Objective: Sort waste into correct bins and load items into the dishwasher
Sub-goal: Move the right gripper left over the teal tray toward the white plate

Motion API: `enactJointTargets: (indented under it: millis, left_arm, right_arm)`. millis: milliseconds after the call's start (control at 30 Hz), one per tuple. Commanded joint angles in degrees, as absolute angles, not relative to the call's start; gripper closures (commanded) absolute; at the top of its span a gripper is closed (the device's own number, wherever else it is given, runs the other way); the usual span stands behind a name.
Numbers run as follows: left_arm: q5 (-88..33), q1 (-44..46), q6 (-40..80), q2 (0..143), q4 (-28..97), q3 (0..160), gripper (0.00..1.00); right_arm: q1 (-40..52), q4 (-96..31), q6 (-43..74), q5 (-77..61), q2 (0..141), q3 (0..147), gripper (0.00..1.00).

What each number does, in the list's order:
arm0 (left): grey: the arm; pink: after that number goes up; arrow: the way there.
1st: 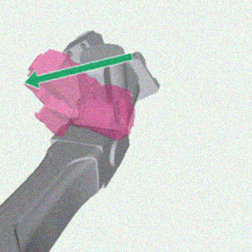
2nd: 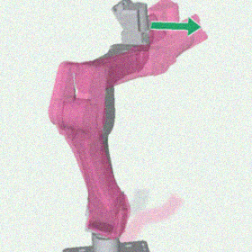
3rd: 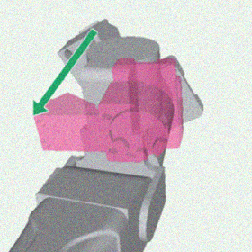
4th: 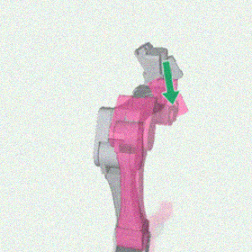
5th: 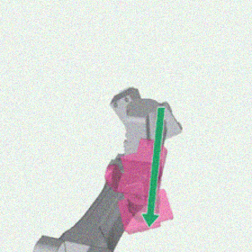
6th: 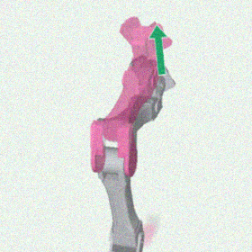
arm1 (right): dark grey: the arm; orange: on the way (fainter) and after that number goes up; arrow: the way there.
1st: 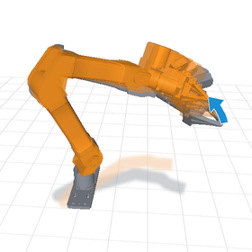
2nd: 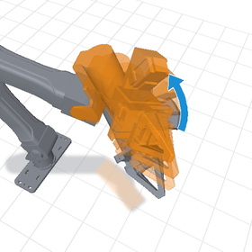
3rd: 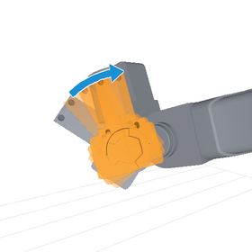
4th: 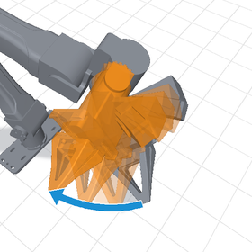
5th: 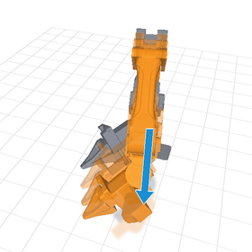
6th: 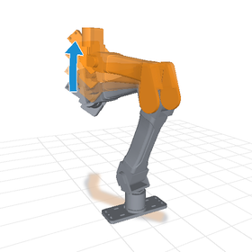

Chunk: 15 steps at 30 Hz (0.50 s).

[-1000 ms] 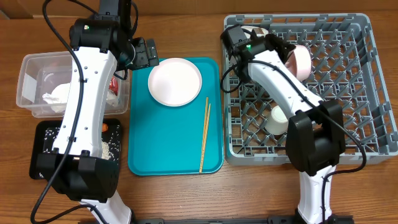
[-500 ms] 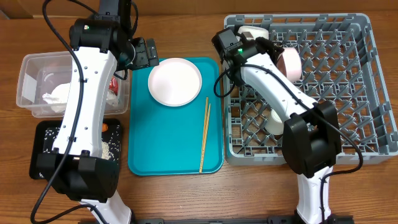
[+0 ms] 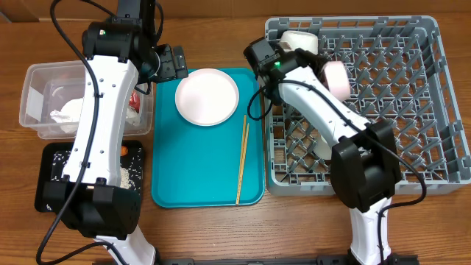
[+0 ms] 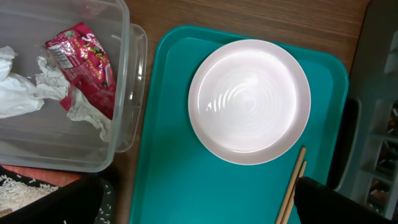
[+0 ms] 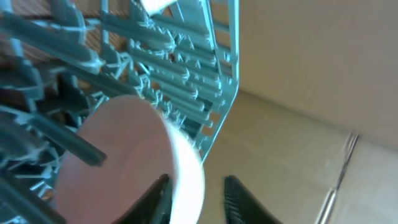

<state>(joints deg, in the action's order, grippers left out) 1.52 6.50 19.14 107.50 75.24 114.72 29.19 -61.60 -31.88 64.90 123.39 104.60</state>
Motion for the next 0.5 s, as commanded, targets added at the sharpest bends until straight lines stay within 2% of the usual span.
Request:
enactJointTargets:
  millis: [0, 67, 167, 333, 467]
  left_arm:
    - [1.0, 6.4, 19.3, 107.7, 75.2, 114.5, 0.00]
    - [1.0, 6.4, 19.3, 107.7, 75.2, 114.5, 0.00]
    - [1.0, 6.4, 19.3, 107.7, 75.2, 114.5, 0.00]
    - [1.0, 6.4, 19.3, 107.7, 75.2, 114.5, 0.00]
    - [1.0, 6.4, 19.3, 107.7, 75.2, 114.5, 0.00]
  right_arm:
    - [30.8, -61.6, -31.3, 62.9, 123.4, 104.2, 0.55]
    - [31.6, -61.6, -31.3, 61.9, 123.4, 104.2, 0.45]
    - [32.5, -61.5, -31.3, 60.4, 123.3, 104.2, 0.36]
    - [33.5, -58.8, -24.6, 58.2, 122.5, 104.6, 0.34]
    - [33.2, -59.2, -18.4, 50.4, 119.9, 105.6, 0.35]
